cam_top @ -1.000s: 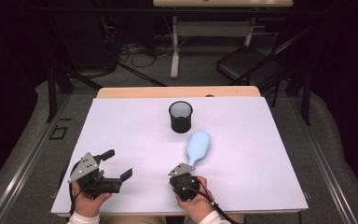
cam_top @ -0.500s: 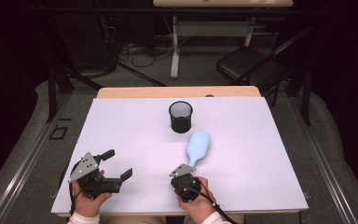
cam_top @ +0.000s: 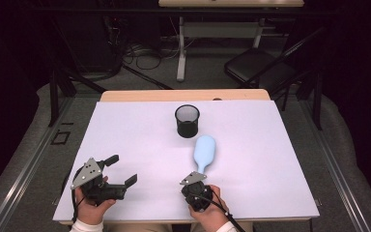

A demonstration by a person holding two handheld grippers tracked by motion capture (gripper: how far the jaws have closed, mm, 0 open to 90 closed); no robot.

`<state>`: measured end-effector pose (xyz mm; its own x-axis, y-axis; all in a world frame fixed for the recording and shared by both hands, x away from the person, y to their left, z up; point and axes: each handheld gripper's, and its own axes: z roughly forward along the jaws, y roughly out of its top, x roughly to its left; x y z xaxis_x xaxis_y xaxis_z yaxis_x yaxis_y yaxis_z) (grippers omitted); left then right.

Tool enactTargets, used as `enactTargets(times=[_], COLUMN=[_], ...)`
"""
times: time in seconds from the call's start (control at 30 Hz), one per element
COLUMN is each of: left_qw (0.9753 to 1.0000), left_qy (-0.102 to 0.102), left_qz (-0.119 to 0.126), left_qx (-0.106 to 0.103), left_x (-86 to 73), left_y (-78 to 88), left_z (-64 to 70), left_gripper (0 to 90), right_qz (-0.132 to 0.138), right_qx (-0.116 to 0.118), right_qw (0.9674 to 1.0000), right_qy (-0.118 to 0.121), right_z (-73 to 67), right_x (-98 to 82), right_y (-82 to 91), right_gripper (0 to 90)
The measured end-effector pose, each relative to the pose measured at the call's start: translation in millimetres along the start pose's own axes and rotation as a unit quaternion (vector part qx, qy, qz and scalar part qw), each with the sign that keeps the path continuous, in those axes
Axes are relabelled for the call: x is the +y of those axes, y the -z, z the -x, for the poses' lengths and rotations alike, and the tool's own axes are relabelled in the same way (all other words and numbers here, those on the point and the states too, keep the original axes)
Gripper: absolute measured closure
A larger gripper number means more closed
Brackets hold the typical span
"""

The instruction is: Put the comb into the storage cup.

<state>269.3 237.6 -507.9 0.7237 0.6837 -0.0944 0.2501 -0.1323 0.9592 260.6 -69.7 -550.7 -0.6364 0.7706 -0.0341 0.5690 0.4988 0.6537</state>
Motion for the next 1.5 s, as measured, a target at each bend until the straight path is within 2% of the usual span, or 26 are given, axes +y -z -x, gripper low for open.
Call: enactTargets(times=[0.37,0.7,1.5], left_qw=[1.0,1.0,1.0], left_qy=[-0.001,-0.001,-0.001], left_qz=[-0.001,0.0,0.001], left_qx=[0.002,0.001,0.002], left_x=[0.0,-0.1,-0.2], left_y=[-0.2,0.2,0.1], left_z=[0.5,-0.1,-0.1], left_gripper=[2.3,2.3,2.3], right_qz=[-0.003,-0.004,-0.006], right_qx=[-0.011,-0.02,-0.041], right_qw=[0.9997,0.9995,0.9973], right_qy=[-0.022,-0.026,-0.061], right_z=[12.6,19.9,54.6], right_x=[-12.1,-18.6,-38.0], right_y=[7.9,13.6,30.1], right_gripper=[90.0,90.0,90.0])
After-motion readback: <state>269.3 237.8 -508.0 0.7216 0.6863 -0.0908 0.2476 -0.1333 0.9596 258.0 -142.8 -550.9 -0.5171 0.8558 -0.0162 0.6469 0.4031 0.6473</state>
